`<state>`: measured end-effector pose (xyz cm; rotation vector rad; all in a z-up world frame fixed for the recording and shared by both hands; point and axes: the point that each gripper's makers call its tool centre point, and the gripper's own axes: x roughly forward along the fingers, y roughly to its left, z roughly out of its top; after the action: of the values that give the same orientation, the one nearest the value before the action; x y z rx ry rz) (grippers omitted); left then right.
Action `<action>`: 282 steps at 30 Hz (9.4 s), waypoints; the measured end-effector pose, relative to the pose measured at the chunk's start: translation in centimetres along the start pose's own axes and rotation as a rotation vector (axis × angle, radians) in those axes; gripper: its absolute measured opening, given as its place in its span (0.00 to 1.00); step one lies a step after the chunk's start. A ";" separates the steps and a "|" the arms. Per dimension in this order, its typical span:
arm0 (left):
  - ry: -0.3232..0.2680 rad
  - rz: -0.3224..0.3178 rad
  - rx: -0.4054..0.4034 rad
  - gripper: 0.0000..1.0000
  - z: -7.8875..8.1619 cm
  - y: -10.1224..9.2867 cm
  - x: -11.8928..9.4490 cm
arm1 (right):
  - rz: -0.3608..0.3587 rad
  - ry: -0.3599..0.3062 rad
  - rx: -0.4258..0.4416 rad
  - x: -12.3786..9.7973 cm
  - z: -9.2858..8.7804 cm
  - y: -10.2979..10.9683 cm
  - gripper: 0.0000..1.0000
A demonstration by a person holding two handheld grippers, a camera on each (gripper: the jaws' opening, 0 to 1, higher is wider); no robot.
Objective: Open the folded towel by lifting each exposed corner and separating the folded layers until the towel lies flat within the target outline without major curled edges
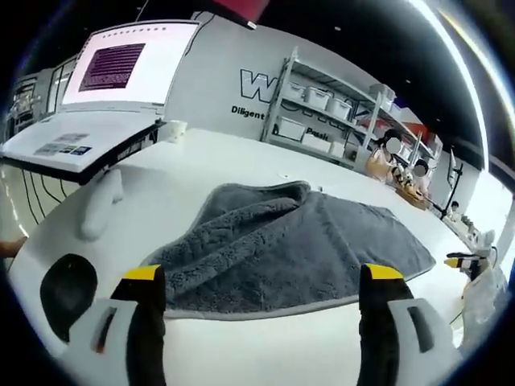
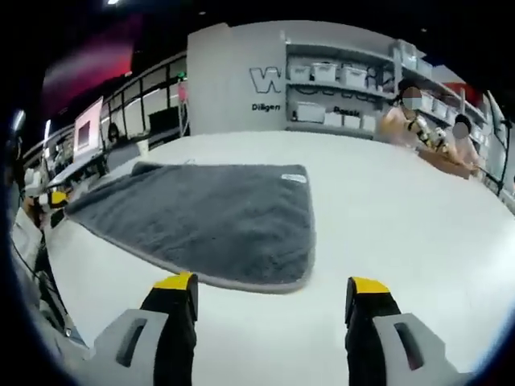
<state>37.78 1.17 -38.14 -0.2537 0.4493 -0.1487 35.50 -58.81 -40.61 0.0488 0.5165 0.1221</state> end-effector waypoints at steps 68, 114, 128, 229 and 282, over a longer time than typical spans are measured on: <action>0.047 0.023 0.047 0.95 -0.7 0.5 -1.2 | -0.156 -0.172 0.029 4.7 -0.9 -2.4 0.00; 0.087 0.002 0.062 0.95 -1.7 0.2 -0.8 | -0.237 -0.135 -0.022 2.5 -2.0 -4.6 0.00; 0.092 0.008 0.062 0.94 -1.9 0.4 -0.9 | -0.262 -0.136 -0.010 1.3 -2.6 -5.5 0.00; 0.089 -0.023 0.084 0.94 -1.3 -0.6 -1.1 | -0.564 0.133 0.005 -6.5 -4.9 -14.8 0.73; -0.039 -0.092 0.111 0.77 5.1 -2.5 6.9 | -0.130 0.191 -0.114 -4.3 -3.5 -3.7 0.99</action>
<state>45.99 -1.52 -35.85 -0.1685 0.3894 -0.2576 30.43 -62.98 -41.81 -0.1092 0.7010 0.0289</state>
